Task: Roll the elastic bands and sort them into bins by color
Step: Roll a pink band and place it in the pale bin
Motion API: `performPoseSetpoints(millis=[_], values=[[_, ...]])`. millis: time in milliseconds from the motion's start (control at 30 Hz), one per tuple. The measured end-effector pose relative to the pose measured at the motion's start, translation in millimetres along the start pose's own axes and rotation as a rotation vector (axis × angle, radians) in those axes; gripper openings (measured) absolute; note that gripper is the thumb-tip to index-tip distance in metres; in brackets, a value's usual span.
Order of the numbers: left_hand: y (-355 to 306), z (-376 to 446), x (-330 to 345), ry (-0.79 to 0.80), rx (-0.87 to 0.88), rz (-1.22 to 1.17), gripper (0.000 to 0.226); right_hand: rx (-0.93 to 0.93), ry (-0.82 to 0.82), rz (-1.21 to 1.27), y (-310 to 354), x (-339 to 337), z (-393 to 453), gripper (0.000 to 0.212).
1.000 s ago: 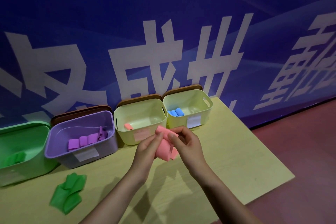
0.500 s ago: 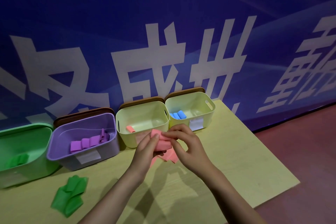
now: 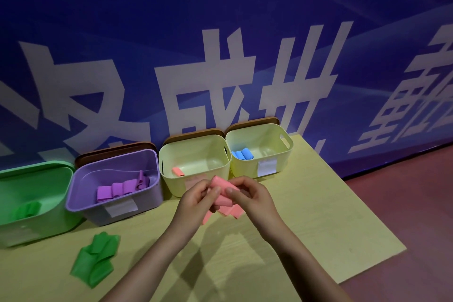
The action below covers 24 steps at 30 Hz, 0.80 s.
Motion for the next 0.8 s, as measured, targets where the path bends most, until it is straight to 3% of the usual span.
performPoseSetpoints(millis=[67, 167, 333, 467, 667, 800], values=[[9, -3, 0, -0.039, -0.086, -0.154, 0.013, 0.003, -0.004, 0.074, 1, 4, -1, 0.026], [17, -7, 4, -0.051, -0.138, -0.249, 0.025, -0.025, -0.024, 0.118, 6, 9, -3, 0.025], [-5, -4, -7, -0.103, 0.016, -0.126, 0.024, -0.118, -0.096, 0.017, 16, 5, -1, 0.013], [-5, 2, -12, -0.139, 0.013, -0.081, 0.023, -0.285, -0.119, -0.156, 35, 11, 0, 0.014], [21, 7, -13, -0.154, -0.196, -0.322, 0.018, -0.459, -0.181, -0.394, 45, 5, 1, 0.018], [30, 5, -10, -0.12, -0.322, -0.469, 0.026, -0.523, -0.157, -0.588, 38, 8, 3, 0.014]])
Point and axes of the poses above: each hand's wrist, its own z-axis towards the middle knuckle, its own x-axis out of the palm, y = z × x, the point moved 10 cm from there along z, towards the middle knuckle, and after that the axes turned 2 degrees about -z, right-handed, at the moved point
